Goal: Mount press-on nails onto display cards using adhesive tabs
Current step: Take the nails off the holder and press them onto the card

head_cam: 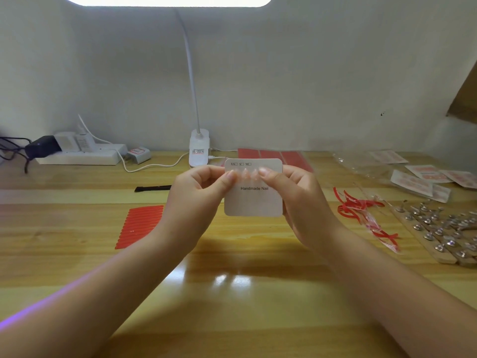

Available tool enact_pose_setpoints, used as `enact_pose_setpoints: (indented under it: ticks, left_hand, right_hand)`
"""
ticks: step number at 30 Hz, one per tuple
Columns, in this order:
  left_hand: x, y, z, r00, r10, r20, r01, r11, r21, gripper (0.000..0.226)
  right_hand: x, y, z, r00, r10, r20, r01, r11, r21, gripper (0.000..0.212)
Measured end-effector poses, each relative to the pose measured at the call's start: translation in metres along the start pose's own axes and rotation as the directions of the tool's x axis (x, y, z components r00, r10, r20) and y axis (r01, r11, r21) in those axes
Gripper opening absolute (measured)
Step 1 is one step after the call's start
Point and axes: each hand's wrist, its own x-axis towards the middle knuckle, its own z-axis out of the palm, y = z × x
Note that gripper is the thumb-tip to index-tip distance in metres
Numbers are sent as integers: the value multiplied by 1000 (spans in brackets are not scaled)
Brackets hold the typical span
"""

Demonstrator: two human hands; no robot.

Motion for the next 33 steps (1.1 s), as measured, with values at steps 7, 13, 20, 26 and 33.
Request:
enact_pose_setpoints:
  ticks: [7, 13, 20, 26, 33]
  left_hand:
    - [0, 4, 1, 999, -37, 33, 38, 999, -30, 22]
    - [2, -1, 0, 999, -30, 37, 29, 999, 27, 12]
    - [11, -2, -7, 987, -157, 37, 144, 959, 244, 18]
    - [14, -5, -9, 951, -264, 160, 144, 837, 528, 8]
    - [0, -25, -3, 955, -179, 238, -115, 514, 850, 11]
  right_hand:
    - [-1, 1, 3, 999, -36, -22, 35, 998, -58, 19]
    - [-2, 5, 3, 996, -93, -6, 91, 983, -158, 13]
    - [1, 3, -3, 1000, 12, 1, -12, 970, -241, 33]
    - [10, 4, -16, 985, 116, -131, -149, 946, -286, 45]
    - [9, 30, -33, 969, -126, -212, -112, 538, -835, 39]
